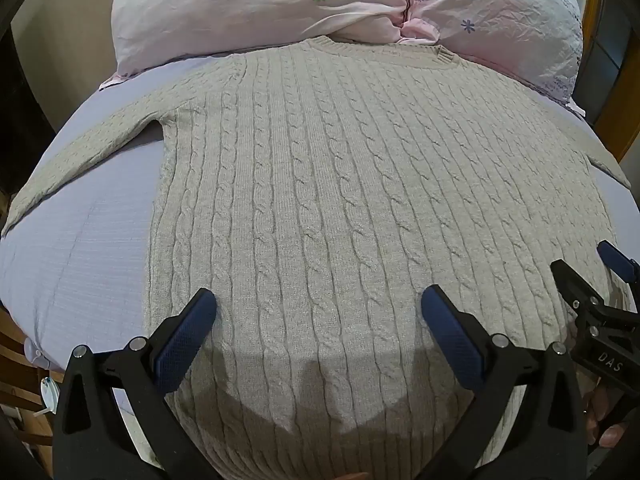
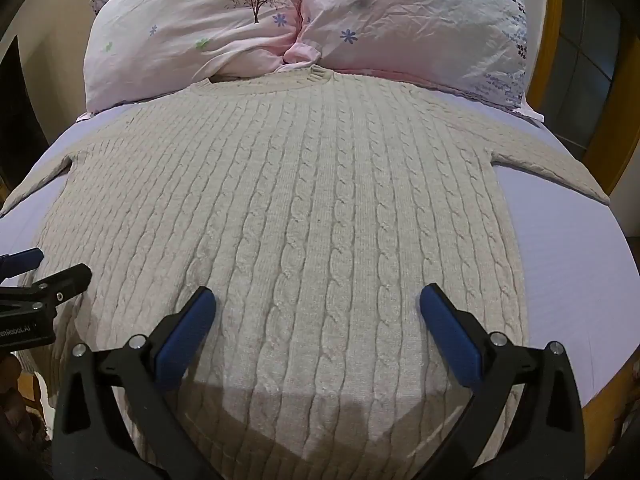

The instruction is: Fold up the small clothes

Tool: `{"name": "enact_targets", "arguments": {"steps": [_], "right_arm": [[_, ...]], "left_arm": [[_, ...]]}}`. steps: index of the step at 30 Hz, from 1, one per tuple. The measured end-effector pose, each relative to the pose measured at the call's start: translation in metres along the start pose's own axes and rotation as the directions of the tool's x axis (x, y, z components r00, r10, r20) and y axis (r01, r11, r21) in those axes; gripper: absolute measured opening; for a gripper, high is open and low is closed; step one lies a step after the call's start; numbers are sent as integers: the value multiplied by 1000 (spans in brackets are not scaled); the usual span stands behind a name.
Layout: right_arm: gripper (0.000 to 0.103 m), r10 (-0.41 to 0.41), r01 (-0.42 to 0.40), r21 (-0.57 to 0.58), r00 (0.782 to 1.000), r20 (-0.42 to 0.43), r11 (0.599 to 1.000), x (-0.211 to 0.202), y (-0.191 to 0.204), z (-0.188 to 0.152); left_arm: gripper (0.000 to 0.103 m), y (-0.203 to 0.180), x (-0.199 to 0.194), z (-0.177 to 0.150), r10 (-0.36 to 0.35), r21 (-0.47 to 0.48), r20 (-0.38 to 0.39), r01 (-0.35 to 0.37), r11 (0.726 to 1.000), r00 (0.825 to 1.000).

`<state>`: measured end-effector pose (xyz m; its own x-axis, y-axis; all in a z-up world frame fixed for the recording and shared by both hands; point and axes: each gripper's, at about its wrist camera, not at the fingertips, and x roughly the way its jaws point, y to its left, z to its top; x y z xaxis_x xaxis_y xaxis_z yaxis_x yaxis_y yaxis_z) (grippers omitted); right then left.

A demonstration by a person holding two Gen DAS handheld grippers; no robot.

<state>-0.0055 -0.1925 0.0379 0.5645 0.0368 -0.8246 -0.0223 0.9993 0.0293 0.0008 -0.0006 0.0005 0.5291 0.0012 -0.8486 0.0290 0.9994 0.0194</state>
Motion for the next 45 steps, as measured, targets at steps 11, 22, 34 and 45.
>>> {"name": "enact_targets", "arguments": {"steps": [11,22,34,45], "right_arm": [[101,-3,3,5,1000,-5,1000,-3,1,0],[101,-4,4,6,1000,-6,1000,-4,1,0],[101,-4,4,6,1000,-6,1000,-4,1,1],[101,-5,5,7,1000,-6,1000,-4,2,1]], "left_arm": [[102,0,0,-1,0,2,3,0,1000,1000],[102,0,0,-1,0,2,4,0,1000,1000],[102,0,0,-1,0,2,5,0,1000,1000],[102,0,0,-1,0,2,6,0,1000,1000]]}}
